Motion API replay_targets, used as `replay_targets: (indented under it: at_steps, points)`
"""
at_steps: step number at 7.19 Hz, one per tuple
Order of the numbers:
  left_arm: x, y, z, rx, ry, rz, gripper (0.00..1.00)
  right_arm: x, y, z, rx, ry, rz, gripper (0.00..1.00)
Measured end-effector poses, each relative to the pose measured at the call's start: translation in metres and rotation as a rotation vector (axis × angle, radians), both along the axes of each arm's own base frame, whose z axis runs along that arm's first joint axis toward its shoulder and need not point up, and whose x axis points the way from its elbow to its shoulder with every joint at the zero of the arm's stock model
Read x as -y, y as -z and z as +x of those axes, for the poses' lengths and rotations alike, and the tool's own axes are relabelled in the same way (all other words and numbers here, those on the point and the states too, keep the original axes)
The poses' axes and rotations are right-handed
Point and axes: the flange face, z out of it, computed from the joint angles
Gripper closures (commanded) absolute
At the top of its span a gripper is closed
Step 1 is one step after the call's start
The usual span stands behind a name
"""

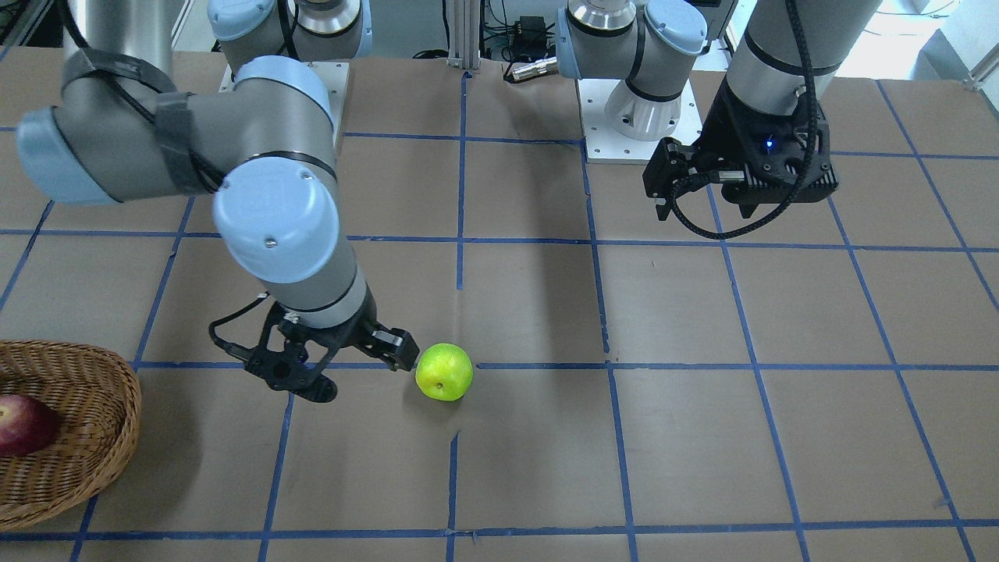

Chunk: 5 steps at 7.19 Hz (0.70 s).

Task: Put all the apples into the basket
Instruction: 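Lower the right gripper onto the green apple and close it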

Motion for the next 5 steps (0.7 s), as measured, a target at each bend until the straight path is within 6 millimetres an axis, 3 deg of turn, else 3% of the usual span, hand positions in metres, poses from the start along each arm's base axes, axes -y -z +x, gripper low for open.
replay_targets:
  at_steps: [3, 5]
  points:
    - [0.001, 0.000, 0.003, 0.009, -0.005, 0.000, 0.00, -0.004, 0.062, 0.068, -0.007, -0.043, 0.003, 0.00]
    - [0.001, 0.000, 0.004, 0.012, -0.005, 0.003, 0.00, -0.008, 0.094, 0.084, -0.003, -0.065, 0.015, 0.00]
